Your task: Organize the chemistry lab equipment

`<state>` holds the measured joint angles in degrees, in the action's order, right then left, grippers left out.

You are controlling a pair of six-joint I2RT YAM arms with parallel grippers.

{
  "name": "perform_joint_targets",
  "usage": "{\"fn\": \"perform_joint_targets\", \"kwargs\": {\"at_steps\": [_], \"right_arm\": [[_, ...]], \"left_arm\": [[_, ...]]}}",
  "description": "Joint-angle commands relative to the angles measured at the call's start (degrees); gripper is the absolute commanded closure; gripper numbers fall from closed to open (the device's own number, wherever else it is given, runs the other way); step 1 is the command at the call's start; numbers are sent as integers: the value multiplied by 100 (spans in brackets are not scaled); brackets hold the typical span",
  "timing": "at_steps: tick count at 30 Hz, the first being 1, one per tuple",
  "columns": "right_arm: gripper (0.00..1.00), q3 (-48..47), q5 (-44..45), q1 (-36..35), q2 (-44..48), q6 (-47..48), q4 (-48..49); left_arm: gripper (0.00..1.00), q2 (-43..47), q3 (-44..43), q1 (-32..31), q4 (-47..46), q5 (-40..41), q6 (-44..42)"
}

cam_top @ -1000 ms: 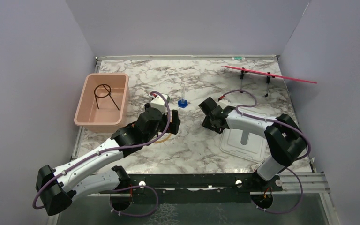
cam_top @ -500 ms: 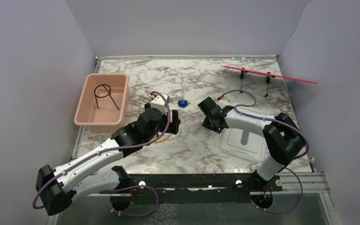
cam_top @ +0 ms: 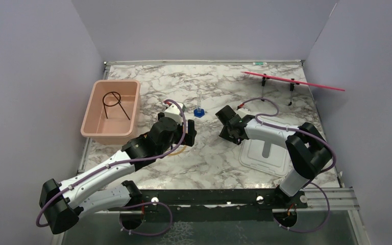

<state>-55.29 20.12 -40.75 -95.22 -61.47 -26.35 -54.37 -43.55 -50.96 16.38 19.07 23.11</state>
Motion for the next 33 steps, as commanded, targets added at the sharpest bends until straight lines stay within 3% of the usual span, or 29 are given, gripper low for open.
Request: {"fn": "perform_joint_targets", "kwargs": {"at_steps": [1, 8, 14, 22, 33], "right_arm": [[63, 13, 195, 23, -64, 13, -241], [70, -152, 541, 23, -76, 2, -702], [61, -223, 444, 23, -221, 97, -618], [60, -271, 360, 23, -424, 127, -518], [82, 74, 365, 23, 193, 473, -158]], "left_arm": [[7, -19, 57, 14, -110, -88, 19], [8, -69, 56, 14, -117, -113, 31], [8, -90, 57, 13, -126, -123, 27], [7, -89, 55, 15, -113, -131, 27], [8, -153, 62, 16, -179, -410, 36]]}}
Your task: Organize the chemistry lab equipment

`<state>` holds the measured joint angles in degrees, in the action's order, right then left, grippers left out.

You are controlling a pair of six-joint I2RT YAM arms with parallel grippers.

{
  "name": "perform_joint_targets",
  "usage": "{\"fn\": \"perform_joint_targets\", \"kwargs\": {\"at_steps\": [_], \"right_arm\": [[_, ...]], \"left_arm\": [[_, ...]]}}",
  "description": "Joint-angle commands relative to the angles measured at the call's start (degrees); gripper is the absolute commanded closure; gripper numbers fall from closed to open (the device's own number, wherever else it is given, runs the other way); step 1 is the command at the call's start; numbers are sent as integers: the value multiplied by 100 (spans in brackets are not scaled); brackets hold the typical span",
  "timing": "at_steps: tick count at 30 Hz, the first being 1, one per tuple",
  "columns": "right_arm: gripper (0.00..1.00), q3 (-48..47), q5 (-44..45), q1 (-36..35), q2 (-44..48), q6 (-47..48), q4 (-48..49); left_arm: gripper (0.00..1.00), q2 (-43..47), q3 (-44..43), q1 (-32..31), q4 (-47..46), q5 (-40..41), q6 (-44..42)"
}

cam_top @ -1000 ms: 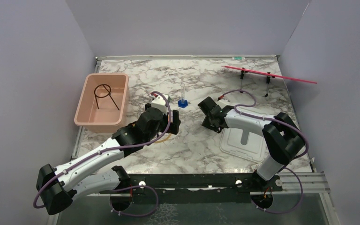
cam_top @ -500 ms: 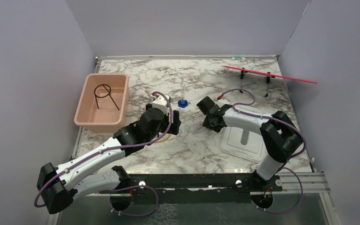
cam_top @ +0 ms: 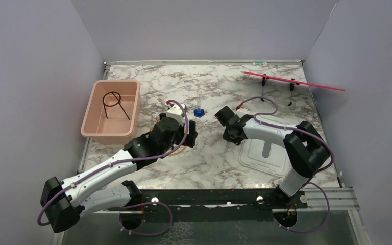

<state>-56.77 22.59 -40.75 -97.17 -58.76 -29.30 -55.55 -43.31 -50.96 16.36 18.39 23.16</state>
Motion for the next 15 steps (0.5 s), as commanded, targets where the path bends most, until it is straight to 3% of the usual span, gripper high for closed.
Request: {"fn": "perform_joint_targets", "kwargs": {"at_steps": [1, 8, 15], "right_arm": [[84, 277, 96, 23, 547, 292, 250], [87, 924, -439, 23, 2350, 1128, 1592], [86, 1300, -1420, 23, 3836, 1363, 2661]], "left_arm": [[8, -50, 39, 16, -224, -459, 31], [8, -269, -123, 15, -1028, -1507, 852], [21, -872, -182, 15, -2346, -2719, 1792]]}}
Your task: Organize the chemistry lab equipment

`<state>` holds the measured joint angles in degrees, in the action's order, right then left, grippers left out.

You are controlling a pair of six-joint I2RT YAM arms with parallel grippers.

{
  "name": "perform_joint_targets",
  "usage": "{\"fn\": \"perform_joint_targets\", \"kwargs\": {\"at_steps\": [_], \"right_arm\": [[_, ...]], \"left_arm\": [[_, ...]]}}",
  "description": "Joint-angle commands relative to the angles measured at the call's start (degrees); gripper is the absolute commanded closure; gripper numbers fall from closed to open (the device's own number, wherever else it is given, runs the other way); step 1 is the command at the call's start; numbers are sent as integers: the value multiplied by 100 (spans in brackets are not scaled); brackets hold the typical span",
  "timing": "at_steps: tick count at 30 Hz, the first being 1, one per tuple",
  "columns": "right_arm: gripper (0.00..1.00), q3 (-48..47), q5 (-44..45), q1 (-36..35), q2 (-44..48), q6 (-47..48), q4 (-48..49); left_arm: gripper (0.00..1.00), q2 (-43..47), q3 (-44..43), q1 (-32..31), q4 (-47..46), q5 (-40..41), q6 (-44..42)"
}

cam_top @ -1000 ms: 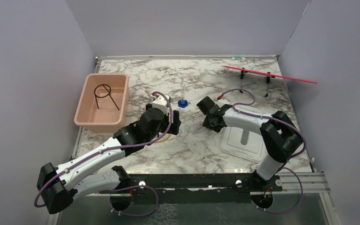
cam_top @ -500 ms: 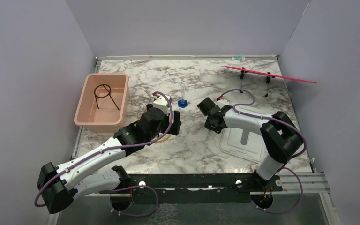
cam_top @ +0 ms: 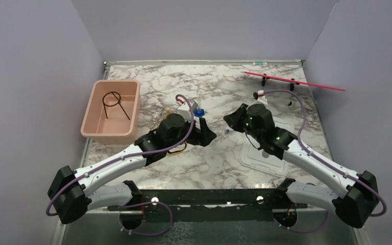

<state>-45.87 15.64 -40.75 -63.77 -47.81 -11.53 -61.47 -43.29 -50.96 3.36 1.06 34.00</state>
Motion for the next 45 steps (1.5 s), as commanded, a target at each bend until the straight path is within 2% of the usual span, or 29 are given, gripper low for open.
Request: {"fn": "perform_joint_targets", "kwargs": {"at_steps": [1, 6, 14, 19, 27, 30, 32, 33, 36, 40, 45], "right_arm": [[86, 236, -855, 23, 641, 267, 973], [85, 246, -1298, 23, 911, 60, 1060], [85, 398, -1524, 23, 1080, -50, 1100], [84, 393, -1755, 26, 1100, -122, 1249], [84, 342, -1789, 23, 1222, -127, 1183], [83, 321, -1722, 23, 1249, -102, 1089], [75, 264, -1774, 23, 1258, 56, 873], [69, 187, -1856, 23, 1263, 211, 788], [58, -255, -1960, 23, 1212, 631, 172], [56, -921, -2033, 24, 1005, 838, -918], [53, -1402, -2357, 23, 765, 991, -1665]], "left_arm": [[24, -352, -196, 16, -1240, -1122, 788], [40, -546, -120, 15, -1881, -1383, 1107], [66, -496, 65, -6, -2071, -1403, 1124], [71, -636, 27, -14, -2078, -1612, 880], [69, -806, -48, -11, -1956, -1591, 675], [80, -803, -57, -11, -1944, -1574, 575], [94, -766, -76, -13, -1859, -1566, 348], [97, -748, -119, -12, -1743, -1558, 134], [98, -623, -194, -11, -1340, -1551, -732], [98, -428, -336, -11, -866, -1536, -1739], [98, -191, -420, -14, -625, -1787, -2502]]}}
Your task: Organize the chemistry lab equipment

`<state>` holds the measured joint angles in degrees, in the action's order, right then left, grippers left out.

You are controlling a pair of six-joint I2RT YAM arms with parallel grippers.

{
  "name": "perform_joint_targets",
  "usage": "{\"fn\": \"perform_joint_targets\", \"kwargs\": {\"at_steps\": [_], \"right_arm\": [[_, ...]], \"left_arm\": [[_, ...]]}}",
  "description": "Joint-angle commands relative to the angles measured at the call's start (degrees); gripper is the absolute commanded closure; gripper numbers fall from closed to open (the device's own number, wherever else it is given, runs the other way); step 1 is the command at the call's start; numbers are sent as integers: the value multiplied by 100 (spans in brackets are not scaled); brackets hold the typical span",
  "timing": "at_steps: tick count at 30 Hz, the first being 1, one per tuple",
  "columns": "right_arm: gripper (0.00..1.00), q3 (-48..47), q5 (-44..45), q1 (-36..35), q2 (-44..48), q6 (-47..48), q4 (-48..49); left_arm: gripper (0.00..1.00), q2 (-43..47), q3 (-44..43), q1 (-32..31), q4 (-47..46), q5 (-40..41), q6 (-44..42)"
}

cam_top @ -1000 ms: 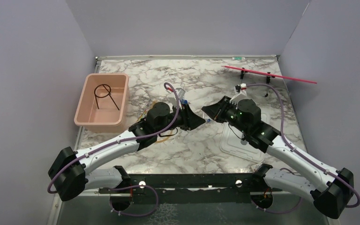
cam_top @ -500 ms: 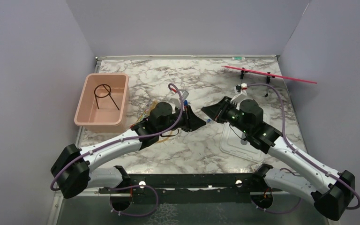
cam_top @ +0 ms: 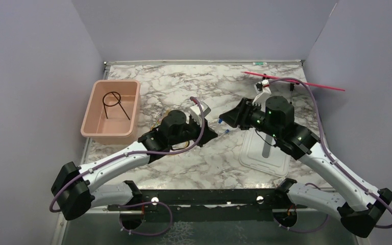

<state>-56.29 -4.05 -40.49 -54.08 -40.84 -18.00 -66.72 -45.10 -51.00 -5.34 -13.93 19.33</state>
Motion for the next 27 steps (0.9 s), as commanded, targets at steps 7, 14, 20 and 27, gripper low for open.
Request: {"fn": "perform_joint_targets", "kwargs": {"at_steps": [7, 14, 20, 27], "right_arm": [[49, -561, -855, -3, -435, 318, -1251], [60, -630, -1202, -3, -507, 240, -1021], [59, -622, -1506, -3, -613, 191, -846], [74, -541, -1571, -3, -641, 186, -624]], "left_arm": [[99, 612, -209, -10, 282, -461, -1319], [99, 715, -268, -9, 493, -555, -1484], [99, 749, -278, -8, 526, -619, -1532], [99, 756, -268, -11, 660, -596, -1476]]}}
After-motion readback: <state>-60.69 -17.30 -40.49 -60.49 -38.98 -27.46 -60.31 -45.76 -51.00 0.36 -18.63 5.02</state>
